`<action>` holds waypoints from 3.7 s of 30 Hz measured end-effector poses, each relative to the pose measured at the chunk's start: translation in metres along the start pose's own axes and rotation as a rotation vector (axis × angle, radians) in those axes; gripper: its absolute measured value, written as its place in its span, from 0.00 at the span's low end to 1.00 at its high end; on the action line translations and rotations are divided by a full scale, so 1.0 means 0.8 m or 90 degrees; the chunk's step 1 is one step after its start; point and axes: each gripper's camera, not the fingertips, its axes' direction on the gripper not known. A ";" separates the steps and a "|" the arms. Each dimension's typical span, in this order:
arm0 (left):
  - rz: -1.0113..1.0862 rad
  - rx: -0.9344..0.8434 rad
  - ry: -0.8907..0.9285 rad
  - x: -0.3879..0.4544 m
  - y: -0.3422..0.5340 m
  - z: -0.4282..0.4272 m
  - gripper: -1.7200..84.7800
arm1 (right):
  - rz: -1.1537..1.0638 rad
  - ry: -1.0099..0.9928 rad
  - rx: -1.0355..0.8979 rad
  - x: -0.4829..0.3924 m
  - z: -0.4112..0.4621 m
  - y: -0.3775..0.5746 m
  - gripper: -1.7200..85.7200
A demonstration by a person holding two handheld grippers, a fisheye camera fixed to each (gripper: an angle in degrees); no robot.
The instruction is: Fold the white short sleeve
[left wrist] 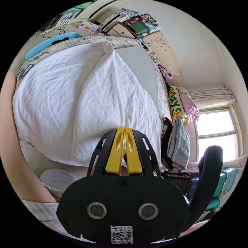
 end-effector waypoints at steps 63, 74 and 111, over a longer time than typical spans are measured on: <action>-0.034 0.000 0.056 0.011 0.019 0.057 0.01 | -0.039 0.045 -0.007 -0.046 0.042 0.009 0.02; -0.035 0.001 0.059 0.010 0.019 0.060 0.01 | -0.042 0.047 -0.006 -0.050 0.044 0.008 0.02; -0.028 0.000 0.055 0.002 0.001 0.062 0.01 | -0.048 0.040 0.001 -0.053 0.043 -0.003 0.03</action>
